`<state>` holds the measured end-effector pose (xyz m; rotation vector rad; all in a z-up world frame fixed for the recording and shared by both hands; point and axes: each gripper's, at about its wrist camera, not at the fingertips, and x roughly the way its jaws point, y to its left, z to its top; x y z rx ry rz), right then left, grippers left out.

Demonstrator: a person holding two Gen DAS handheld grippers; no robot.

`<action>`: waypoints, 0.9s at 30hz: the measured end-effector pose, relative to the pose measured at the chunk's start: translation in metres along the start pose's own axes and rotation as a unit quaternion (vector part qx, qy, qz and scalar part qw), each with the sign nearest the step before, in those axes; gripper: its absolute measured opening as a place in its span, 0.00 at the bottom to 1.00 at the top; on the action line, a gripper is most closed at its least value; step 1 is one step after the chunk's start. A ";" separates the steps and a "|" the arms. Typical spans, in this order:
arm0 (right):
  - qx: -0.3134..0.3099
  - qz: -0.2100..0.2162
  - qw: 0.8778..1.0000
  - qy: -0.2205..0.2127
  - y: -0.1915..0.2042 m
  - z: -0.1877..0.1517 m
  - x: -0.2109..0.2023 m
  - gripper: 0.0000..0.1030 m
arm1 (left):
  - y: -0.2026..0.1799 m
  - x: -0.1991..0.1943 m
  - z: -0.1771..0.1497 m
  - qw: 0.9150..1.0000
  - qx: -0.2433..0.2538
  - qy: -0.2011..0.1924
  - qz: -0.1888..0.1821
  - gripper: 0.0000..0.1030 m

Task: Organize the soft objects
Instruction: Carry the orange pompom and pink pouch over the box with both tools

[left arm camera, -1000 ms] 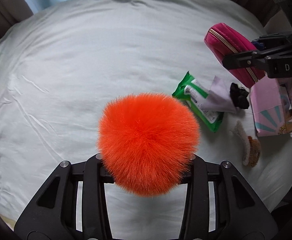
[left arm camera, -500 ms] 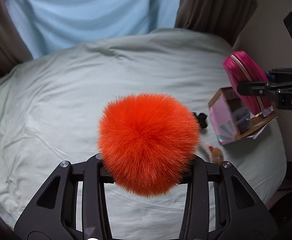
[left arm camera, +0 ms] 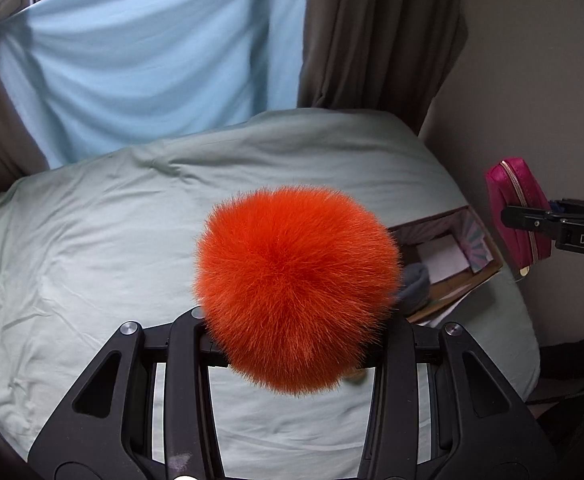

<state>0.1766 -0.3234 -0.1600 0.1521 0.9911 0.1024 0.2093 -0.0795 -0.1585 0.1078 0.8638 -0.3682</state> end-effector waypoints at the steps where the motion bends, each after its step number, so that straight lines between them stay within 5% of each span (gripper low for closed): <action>1: 0.005 -0.001 1.000 0.000 -0.010 -0.001 -0.004 0.38 | -0.013 0.002 0.003 1.000 0.001 0.001 0.002 0.34; 15: 0.067 0.000 0.996 0.055 -0.164 -0.012 0.031 0.38 | -0.178 0.120 0.009 0.996 -0.002 0.080 -0.025 0.34; 27: 0.124 0.046 0.985 0.113 -0.217 -0.022 0.118 0.38 | -0.230 0.242 0.000 0.983 0.019 0.177 -0.046 0.34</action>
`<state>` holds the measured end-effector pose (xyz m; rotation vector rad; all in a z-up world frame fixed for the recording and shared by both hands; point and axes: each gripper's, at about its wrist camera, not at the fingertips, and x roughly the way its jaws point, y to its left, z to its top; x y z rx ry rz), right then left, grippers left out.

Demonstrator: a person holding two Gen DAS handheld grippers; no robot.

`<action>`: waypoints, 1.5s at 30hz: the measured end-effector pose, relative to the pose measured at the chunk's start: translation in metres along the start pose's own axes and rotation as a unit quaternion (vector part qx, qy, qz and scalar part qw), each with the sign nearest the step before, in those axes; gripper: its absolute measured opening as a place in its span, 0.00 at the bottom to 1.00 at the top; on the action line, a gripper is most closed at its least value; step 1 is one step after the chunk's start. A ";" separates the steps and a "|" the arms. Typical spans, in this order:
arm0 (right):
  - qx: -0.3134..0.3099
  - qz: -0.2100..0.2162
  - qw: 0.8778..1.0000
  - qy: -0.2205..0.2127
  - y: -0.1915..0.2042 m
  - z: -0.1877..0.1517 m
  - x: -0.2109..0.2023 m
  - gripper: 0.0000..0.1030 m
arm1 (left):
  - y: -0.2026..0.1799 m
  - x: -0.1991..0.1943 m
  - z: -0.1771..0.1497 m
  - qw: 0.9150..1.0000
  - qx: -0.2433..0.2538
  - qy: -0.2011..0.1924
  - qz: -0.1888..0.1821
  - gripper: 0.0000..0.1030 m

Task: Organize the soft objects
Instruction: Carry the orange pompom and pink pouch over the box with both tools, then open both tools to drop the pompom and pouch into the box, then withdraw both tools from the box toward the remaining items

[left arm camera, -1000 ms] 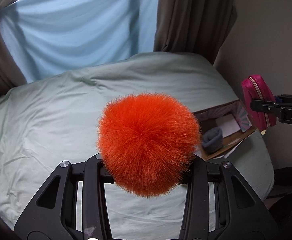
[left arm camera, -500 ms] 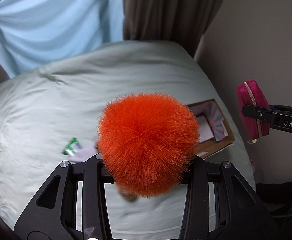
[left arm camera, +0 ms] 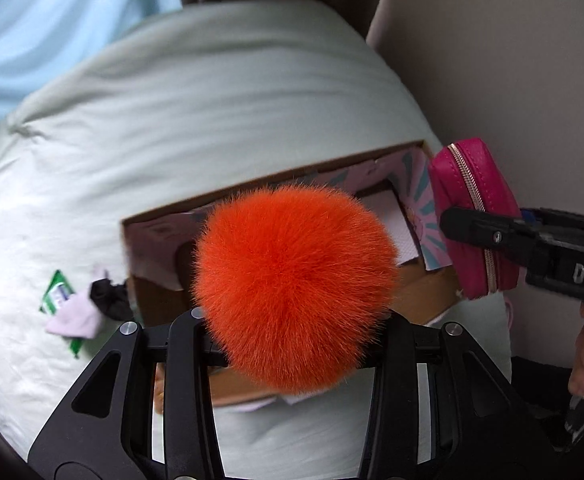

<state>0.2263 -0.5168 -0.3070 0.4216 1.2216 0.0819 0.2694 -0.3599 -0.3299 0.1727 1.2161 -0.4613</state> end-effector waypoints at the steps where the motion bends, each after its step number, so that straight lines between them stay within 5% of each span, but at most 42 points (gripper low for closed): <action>1: 0.006 0.001 1.000 0.004 -0.002 0.000 0.006 0.38 | 0.001 0.011 0.005 1.000 -0.003 0.011 -0.003 0.34; 11: -0.011 -0.027 0.999 0.040 -0.004 -0.004 0.059 0.39 | 0.017 0.069 0.030 0.998 0.013 0.068 -0.011 0.36; 13: -0.017 -0.038 0.998 0.037 -0.004 -0.004 0.065 0.41 | 0.019 0.073 0.029 0.997 0.019 0.074 -0.026 0.56; 14: -0.021 -0.041 0.998 0.035 -0.003 -0.004 0.067 0.44 | 0.019 0.073 0.029 0.997 0.022 0.074 -0.021 0.79; 16: -0.044 -0.041 0.998 0.023 -0.001 -0.007 0.066 0.59 | 0.026 0.073 0.030 0.997 0.022 0.070 0.008 0.90; 17: -0.052 -0.042 0.998 0.018 0.000 -0.007 0.065 0.79 | 0.030 0.072 0.030 0.997 0.015 0.070 -0.002 0.92; 19: -0.078 -0.036 0.996 0.015 0.002 -0.010 0.064 0.99 | 0.038 0.070 0.031 0.997 -0.002 0.071 -0.019 0.93; 31: -0.111 -0.051 0.993 0.001 0.017 -0.025 0.053 0.99 | 0.041 0.044 0.026 0.998 -0.001 0.059 0.000 0.93; 45: -0.123 -0.067 0.987 -0.083 0.053 -0.050 -0.047 0.99 | 0.043 -0.080 -0.014 0.999 -0.016 -0.029 0.021 0.93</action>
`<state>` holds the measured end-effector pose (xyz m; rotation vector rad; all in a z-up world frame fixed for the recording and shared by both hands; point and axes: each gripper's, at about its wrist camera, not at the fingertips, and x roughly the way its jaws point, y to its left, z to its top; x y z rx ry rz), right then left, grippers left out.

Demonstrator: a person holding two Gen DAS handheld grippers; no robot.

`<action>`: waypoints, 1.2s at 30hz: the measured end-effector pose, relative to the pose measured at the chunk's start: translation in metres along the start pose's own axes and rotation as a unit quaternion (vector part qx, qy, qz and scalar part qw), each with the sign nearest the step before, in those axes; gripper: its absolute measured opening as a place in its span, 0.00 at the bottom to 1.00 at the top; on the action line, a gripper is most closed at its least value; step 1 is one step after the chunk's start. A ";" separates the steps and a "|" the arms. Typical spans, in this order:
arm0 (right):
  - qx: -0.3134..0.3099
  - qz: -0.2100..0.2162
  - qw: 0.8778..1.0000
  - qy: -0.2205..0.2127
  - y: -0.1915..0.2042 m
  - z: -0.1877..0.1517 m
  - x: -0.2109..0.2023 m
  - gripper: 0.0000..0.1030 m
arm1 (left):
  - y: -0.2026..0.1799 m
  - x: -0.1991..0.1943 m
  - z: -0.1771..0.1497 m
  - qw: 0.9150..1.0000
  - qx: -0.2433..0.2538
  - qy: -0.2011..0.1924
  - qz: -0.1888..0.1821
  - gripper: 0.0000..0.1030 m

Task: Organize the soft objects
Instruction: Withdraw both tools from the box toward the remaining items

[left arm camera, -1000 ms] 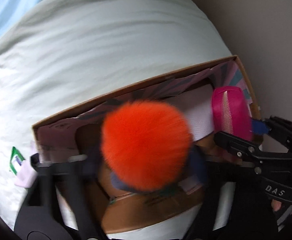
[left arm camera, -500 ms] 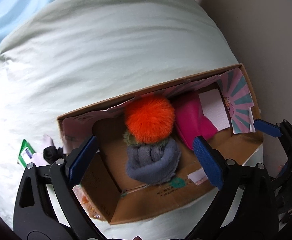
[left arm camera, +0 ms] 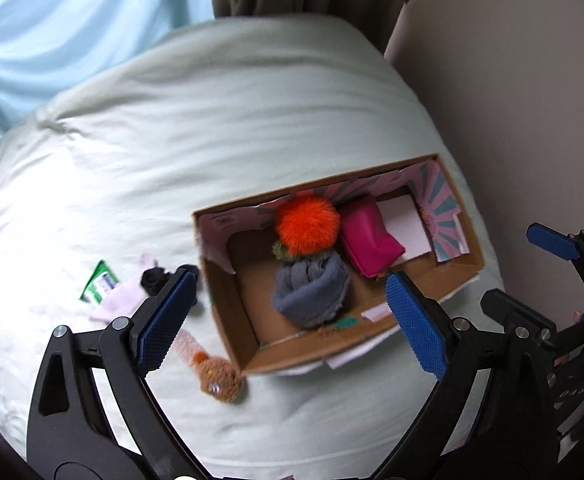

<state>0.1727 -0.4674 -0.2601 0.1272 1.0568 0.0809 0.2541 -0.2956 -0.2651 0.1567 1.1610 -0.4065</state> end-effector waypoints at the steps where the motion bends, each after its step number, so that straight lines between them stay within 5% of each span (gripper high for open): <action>1: 0.000 0.000 1.000 -0.006 0.004 0.000 -0.009 0.99 | 0.000 -0.007 -0.003 1.000 -0.001 -0.005 0.001 0.93; 18: -0.020 -0.018 0.996 -0.082 0.116 -0.021 -0.131 0.99 | 0.065 -0.187 -0.097 0.987 -0.029 -0.142 0.063 0.93; 26: 0.010 -0.027 0.994 -0.107 0.187 -0.048 -0.155 1.00 | 0.129 -0.228 -0.145 0.986 -0.017 -0.149 0.074 0.93; 36: 0.036 -0.065 0.991 -0.114 0.261 -0.063 -0.142 0.99 | 0.202 -0.230 -0.169 0.990 0.025 -0.138 0.033 0.93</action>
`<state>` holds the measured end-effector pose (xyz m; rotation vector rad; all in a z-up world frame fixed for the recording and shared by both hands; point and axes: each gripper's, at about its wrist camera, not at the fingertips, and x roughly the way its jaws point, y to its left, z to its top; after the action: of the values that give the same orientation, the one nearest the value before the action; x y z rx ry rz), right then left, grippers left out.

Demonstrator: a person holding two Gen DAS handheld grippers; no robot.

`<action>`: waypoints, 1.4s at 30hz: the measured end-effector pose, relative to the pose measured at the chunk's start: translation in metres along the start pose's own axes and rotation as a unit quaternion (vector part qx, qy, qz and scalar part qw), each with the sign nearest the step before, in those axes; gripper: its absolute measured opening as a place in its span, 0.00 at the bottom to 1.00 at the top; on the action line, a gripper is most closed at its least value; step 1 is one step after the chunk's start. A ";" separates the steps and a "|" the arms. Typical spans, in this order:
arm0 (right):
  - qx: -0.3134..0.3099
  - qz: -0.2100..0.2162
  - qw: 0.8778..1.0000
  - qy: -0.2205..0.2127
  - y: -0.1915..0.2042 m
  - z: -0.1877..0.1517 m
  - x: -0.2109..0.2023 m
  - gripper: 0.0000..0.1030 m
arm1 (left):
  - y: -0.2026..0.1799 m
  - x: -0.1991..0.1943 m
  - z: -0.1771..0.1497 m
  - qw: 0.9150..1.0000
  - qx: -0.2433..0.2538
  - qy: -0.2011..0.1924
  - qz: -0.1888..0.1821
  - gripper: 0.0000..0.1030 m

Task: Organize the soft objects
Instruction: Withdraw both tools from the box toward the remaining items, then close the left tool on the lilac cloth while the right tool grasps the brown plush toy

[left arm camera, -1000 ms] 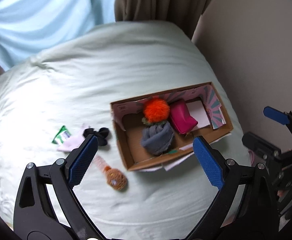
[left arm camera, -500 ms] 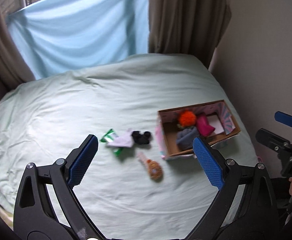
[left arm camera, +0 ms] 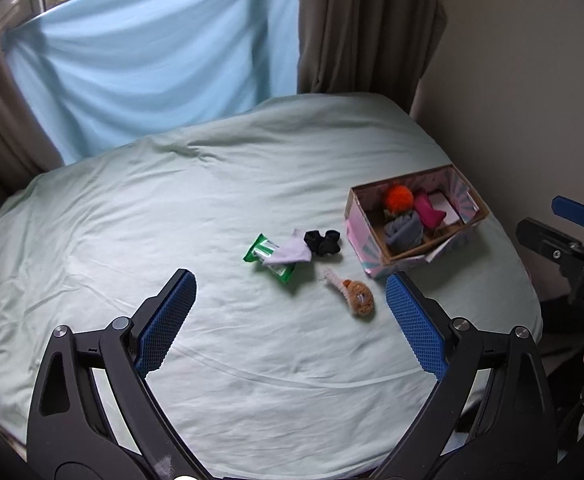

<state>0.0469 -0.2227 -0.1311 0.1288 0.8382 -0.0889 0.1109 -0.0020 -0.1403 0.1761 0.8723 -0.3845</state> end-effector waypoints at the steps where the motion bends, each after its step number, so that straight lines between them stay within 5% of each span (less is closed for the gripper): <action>1: 0.003 -0.001 1.000 0.000 0.004 -0.002 0.001 0.99 | 0.004 0.002 -0.001 1.000 0.005 0.001 -0.005 0.93; 11: 0.099 -0.006 0.995 0.030 0.027 -0.038 0.064 0.99 | 0.033 0.068 0.006 0.996 0.059 0.038 -0.050 0.93; 23: 0.210 -0.011 0.974 0.084 0.016 -0.072 0.148 0.99 | 0.015 0.193 0.023 0.987 0.083 0.106 -0.086 0.93; 35: 0.316 -0.020 0.938 0.139 -0.012 -0.102 0.241 0.99 | -0.014 0.330 0.022 0.968 0.140 0.188 -0.094 0.93; 42: 0.415 -0.046 0.896 0.152 -0.032 -0.129 0.281 0.97 | -0.021 0.389 0.010 0.956 0.166 0.223 -0.096 0.92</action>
<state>0.1357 -0.2427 -0.4285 0.9295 1.0754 -0.5287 0.3351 -0.1234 -0.4348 0.5056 1.2715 -0.6910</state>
